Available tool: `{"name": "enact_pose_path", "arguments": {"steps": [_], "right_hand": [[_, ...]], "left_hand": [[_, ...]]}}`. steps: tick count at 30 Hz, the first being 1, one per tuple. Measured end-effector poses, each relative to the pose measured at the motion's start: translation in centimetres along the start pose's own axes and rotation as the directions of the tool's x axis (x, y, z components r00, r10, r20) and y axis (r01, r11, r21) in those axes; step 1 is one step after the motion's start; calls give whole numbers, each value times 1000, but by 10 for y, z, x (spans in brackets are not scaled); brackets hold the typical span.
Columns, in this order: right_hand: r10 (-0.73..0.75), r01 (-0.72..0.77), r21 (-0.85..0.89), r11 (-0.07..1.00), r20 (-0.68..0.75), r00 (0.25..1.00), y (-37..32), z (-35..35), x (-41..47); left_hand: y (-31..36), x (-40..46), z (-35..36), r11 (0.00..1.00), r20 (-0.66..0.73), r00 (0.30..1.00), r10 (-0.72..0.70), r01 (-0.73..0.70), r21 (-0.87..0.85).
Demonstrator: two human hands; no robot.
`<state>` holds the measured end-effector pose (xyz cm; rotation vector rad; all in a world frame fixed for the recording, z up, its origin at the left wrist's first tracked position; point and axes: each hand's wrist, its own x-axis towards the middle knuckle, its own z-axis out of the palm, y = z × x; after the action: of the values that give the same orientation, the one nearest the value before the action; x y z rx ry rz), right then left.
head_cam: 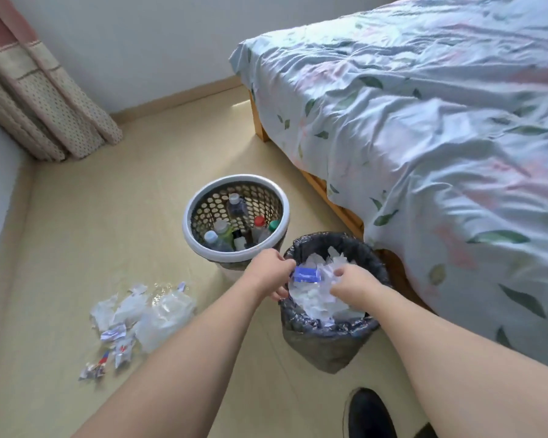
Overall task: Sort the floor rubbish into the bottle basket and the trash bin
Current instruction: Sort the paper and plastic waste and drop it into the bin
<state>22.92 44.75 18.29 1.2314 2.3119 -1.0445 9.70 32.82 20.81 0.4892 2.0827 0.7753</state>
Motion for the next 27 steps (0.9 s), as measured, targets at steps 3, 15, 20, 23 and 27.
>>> {"name": "enact_pose_path", "arguments": {"steps": [3, 15, 20, 23, 27], "right_hand": [[14, -17, 68, 998, 47, 999, 14, -4, 0], [-194, 194, -11, 981, -64, 979, -57, 32, -30], [-321, 327, -109, 939, 66, 945, -141, 89, -51], [-384, 402, -101, 910, 159, 909, -197, 137, -66], [-443, 492, -135, 860, 279, 852, -260, 206, -73]], "left_hand": [[8, 10, 18, 978, 21, 997, -75, 69, 197], [-28, -41, -83, 913, -21, 997, -70, 73, 402], [-99, -82, -165, 975, -143, 987, -79, 107, 197], [-168, -104, -216, 973, -211, 968, -137, 171, 154], [-278, -119, -262, 967, -295, 934, -204, 239, 88]]}}
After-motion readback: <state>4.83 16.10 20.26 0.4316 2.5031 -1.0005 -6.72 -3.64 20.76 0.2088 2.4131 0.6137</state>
